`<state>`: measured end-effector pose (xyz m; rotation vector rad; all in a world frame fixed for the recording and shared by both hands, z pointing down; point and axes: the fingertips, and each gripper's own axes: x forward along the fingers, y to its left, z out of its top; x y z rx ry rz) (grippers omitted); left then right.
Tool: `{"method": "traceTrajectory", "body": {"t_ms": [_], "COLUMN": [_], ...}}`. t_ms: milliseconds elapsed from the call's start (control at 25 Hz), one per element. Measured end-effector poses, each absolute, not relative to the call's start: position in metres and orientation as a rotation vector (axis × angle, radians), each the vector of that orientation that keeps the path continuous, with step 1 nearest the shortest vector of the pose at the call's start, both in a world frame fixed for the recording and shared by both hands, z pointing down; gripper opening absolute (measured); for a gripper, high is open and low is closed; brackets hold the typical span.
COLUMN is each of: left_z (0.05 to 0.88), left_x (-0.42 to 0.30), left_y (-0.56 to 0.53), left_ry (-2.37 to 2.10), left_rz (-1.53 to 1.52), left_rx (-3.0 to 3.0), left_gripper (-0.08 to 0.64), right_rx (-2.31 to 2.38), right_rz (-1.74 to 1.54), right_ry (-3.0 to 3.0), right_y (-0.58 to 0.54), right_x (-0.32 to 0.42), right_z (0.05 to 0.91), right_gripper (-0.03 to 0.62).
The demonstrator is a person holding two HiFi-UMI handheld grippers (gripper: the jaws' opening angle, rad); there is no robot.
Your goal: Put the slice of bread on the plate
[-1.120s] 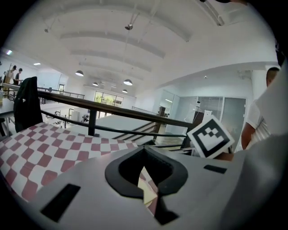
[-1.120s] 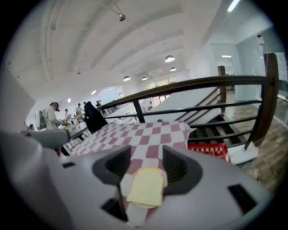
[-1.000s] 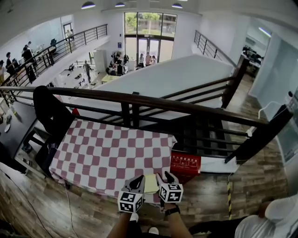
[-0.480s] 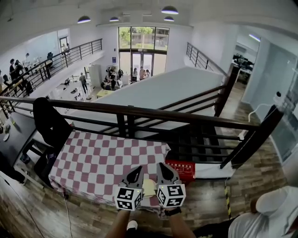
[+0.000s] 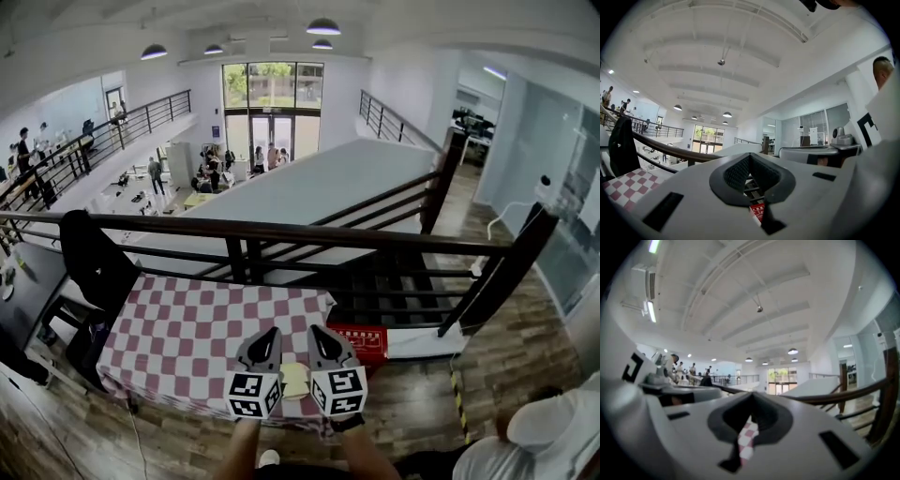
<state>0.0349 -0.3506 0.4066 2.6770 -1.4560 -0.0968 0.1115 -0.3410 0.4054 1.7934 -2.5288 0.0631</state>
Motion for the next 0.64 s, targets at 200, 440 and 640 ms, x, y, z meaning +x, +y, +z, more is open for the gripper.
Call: {"method": "traceTrajectory", "body": {"t_ms": [200,440,640], "left_z": [0.4039,0.4002,0.3984], "left_x": [0.034,0.0294,0.0309], "left_y": [-0.3508,-0.3503,-0.3465], "left_ry": [-1.455,-1.43,-1.411], "left_rz": [-0.105,-0.145,-0.149], "left_rx": [2.688,2.661,2.676], "left_gripper": [0.017,0.017,0.017], "right_rx": [1.785,1.781,1.783], "right_rz": [0.039,0.035,0.036], "right_ry": [-2.538,-2.522,-2.521], "right_y": [-0.3398,-0.3401,-0.3385], "right_x": [0.106,0.106,0.1033], "right_z": [0.4013,0.4003,0.4017], "right_gripper": [0.014,0.014,0.014]}}
